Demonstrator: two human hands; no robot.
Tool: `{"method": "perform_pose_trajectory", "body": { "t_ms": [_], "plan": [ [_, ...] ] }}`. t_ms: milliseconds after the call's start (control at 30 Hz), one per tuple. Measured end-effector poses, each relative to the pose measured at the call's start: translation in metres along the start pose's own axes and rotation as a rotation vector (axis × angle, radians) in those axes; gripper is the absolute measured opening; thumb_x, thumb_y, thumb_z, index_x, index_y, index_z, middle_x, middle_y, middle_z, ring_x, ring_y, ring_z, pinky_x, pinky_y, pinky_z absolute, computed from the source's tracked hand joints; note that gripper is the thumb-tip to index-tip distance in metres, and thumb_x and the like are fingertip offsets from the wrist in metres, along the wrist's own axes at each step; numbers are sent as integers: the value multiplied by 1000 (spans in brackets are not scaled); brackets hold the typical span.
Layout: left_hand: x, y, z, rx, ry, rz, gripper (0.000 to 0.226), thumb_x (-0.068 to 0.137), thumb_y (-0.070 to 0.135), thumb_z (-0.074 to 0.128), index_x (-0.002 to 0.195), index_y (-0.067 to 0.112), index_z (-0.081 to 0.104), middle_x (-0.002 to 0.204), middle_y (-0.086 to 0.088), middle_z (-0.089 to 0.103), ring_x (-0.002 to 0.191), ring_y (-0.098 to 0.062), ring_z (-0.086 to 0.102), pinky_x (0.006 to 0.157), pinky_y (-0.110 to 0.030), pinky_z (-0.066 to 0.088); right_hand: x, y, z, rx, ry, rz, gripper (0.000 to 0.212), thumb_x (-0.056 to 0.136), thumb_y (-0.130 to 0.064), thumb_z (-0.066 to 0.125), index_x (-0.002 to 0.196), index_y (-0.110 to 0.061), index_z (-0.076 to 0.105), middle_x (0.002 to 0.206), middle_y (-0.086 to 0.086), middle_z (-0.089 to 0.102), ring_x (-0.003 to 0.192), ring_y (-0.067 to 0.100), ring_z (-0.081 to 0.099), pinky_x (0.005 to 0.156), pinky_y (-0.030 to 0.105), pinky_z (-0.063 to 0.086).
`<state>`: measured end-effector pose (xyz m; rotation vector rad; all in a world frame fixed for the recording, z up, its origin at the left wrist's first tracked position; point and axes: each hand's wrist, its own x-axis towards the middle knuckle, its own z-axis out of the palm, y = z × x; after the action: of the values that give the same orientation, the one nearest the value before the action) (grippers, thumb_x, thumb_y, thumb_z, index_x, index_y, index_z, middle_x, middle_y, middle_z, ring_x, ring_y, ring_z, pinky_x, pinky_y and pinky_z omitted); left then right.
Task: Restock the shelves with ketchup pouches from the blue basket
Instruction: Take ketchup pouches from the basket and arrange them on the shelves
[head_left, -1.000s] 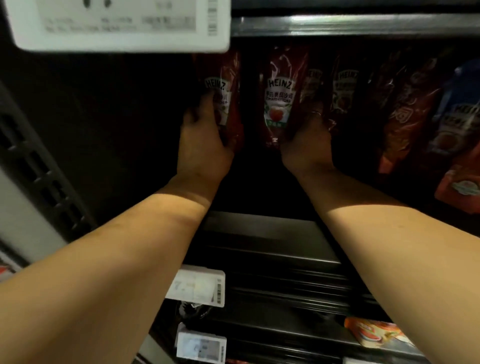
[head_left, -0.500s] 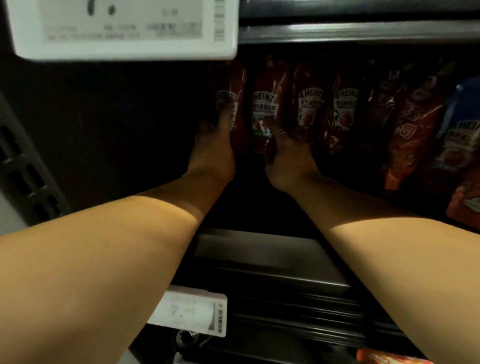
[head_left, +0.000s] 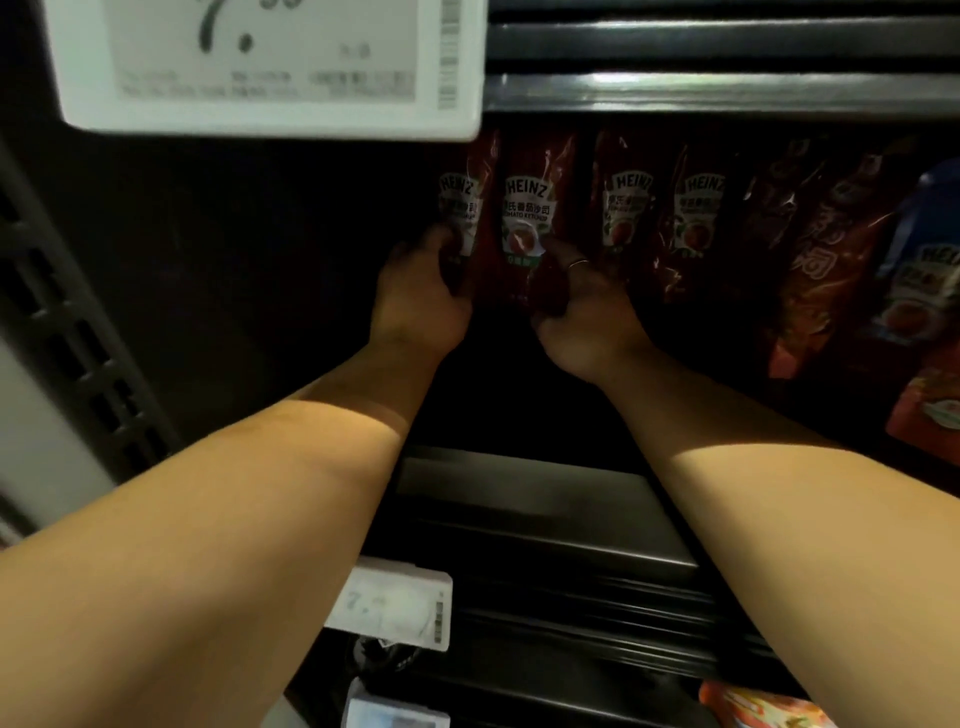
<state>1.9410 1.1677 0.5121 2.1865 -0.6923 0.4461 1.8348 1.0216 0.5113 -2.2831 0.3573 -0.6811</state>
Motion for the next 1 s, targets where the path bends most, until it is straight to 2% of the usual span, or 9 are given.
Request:
{"method": "perform_pose_trajectory", "body": {
  "t_ms": [100, 200, 333, 400, 500, 600, 700, 800, 1000],
  "plan": [
    [-7, 1, -5, -13, 18, 48, 47, 91, 20, 67, 136, 21, 57, 126, -10, 66, 118, -25, 61, 103, -25, 45, -2, 5, -1, 25, 68, 2, 73, 85, -10, 68, 149, -33, 42, 146, -7, 43, 132, 12, 43, 103, 4, 32],
    [-19, 2, -12, -81, 34, 99, 36, 85, 14, 72, 121, 12, 65, 110, -8, 70, 103, -24, 67, 93, -28, 51, -8, 7, -5, 160, 160, 93, 57, 83, -16, 72, 136, -25, 53, 135, 2, 60, 125, 18, 57, 110, 27, 44],
    [-40, 7, -24, -137, 11, 60, 31, 83, 12, 75, 113, 9, 67, 106, -8, 68, 93, -19, 65, 87, -24, 50, -30, 5, -16, 148, 252, 188, 43, 80, -26, 78, 119, -21, 62, 123, 1, 69, 118, 15, 62, 99, 15, 41],
    [-53, 9, -30, -127, -24, 35, 29, 83, 11, 74, 111, 8, 68, 108, -10, 68, 91, -15, 63, 82, -14, 44, -50, 0, -24, 130, 293, 243, 33, 79, -27, 79, 106, -24, 60, 116, 3, 71, 114, 18, 64, 98, 21, 46],
    [-73, 11, -41, -102, -37, -21, 27, 82, 8, 73, 109, 6, 70, 110, -14, 68, 88, -15, 62, 73, 1, 35, -82, -4, -40, 142, 356, 340, 40, 79, -23, 80, 112, -16, 60, 105, 3, 67, 102, 18, 64, 90, 23, 48],
    [-87, 11, -51, -105, -53, -80, 22, 80, 4, 72, 102, 4, 72, 104, -17, 70, 91, -27, 67, 74, -5, 35, -113, -11, -56, 125, 358, 386, 38, 82, -16, 77, 115, -12, 59, 96, 2, 64, 85, 14, 59, 70, 11, 38],
    [-100, 16, -64, -71, -129, -126, 20, 81, 8, 69, 102, 8, 71, 105, -14, 70, 97, -30, 67, 84, -22, 45, -146, -25, -72, 152, 334, 417, 38, 84, -6, 74, 118, -3, 58, 98, 8, 65, 90, 21, 61, 81, 22, 47],
    [-114, 20, -79, -25, -179, -115, 22, 84, 12, 67, 106, 11, 72, 110, -11, 70, 103, -28, 65, 84, -19, 40, -180, -38, -85, -35, 312, 435, 38, 84, -15, 75, 119, -4, 63, 106, 16, 68, 98, 30, 63, 90, 37, 50],
    [-148, 23, -111, -82, -270, -117, 23, 89, 12, 69, 111, 8, 72, 124, -13, 63, 99, -25, 64, 87, -18, 44, -241, -56, -97, -267, 156, 349, 32, 90, -19, 64, 121, -11, 62, 120, 11, 54, 102, 30, 61, 90, 31, 46]
  ]
}}
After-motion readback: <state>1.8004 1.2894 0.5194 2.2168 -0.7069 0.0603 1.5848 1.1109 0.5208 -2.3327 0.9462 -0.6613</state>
